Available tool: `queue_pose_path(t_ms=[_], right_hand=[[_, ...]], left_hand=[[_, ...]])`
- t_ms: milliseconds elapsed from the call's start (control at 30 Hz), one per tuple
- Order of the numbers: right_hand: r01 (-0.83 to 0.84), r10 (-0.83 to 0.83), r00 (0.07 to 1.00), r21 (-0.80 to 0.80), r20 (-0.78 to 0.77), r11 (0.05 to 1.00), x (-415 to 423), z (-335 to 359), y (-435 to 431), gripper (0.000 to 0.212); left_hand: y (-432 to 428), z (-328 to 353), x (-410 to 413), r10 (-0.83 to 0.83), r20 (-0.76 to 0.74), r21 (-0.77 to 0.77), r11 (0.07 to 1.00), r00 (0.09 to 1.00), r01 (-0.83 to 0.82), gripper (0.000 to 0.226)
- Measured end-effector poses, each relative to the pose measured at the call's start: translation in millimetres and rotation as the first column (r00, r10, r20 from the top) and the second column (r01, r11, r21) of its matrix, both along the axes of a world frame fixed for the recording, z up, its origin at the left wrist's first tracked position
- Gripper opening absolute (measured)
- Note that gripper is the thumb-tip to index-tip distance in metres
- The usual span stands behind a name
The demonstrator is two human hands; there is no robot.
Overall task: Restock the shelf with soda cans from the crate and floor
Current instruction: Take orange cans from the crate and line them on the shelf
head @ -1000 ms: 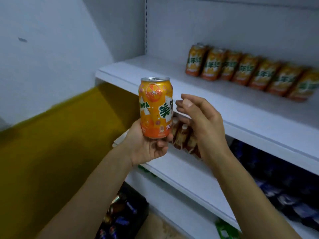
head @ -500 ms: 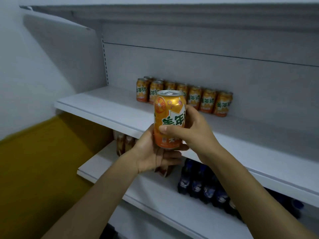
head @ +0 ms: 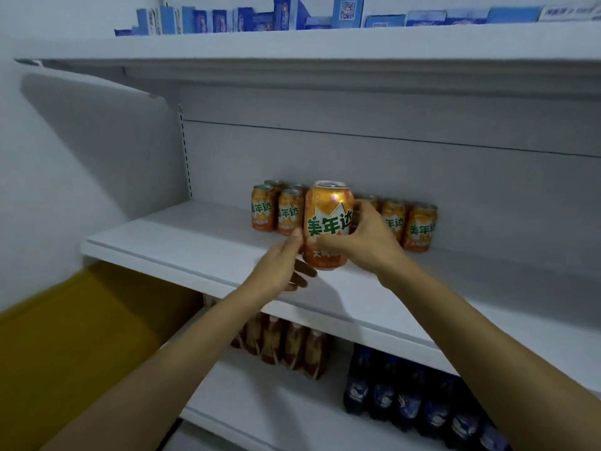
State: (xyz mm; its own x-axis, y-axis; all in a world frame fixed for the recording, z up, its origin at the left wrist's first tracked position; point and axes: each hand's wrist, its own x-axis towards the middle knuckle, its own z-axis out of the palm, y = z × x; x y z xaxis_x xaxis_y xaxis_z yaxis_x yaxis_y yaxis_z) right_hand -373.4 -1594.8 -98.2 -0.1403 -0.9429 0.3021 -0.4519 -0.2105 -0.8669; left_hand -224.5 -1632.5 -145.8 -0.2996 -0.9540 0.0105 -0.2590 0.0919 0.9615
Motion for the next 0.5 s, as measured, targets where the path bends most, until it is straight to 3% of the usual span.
queue_pose_path(t_ms=[33,100,167,300,433,500], right_hand=[[0.041,-0.041,0.999,0.012,-0.005,0.999,1.5,-3.7,-15.5,0.064],[0.128,-0.127,0.992,0.037,-0.013,0.991,6.1,-14.7,-49.1,0.069],[0.188,-0.187,0.982,0.049,-0.024,0.981,6.9,-26.0,-74.5,0.074],[0.268,-0.269,0.963,0.09,0.002,0.959,17.9,-43.2,-120.8,0.081],[0.306,-0.318,0.947,0.162,0.053,0.938,20.3,-55.4,-157.8,0.096],[0.347,-0.363,0.93,0.191,0.051,0.918,20.4,-64.1,-171.5,0.096]], left_hand=[[-16.1,-5.5,11.3,0.043,0.179,-0.171,0.985,0.983,-0.012,0.046],[-46.5,-15.4,36.7,0.141,0.53,-0.425,0.897,0.836,0.119,0.037],[-63.7,-21.6,48.8,0.204,0.714,-0.506,0.811,0.67,0.293,0.043],[-91.9,-28.6,61.0,0.173,0.806,-0.499,0.715,0.567,0.49,0.06],[-108.1,-36.3,64.3,0.165,0.891,-0.416,0.673,0.424,0.612,0.067],[-113.6,-39.6,64.8,0.154,0.906,-0.389,0.674,0.395,0.628,0.066]])
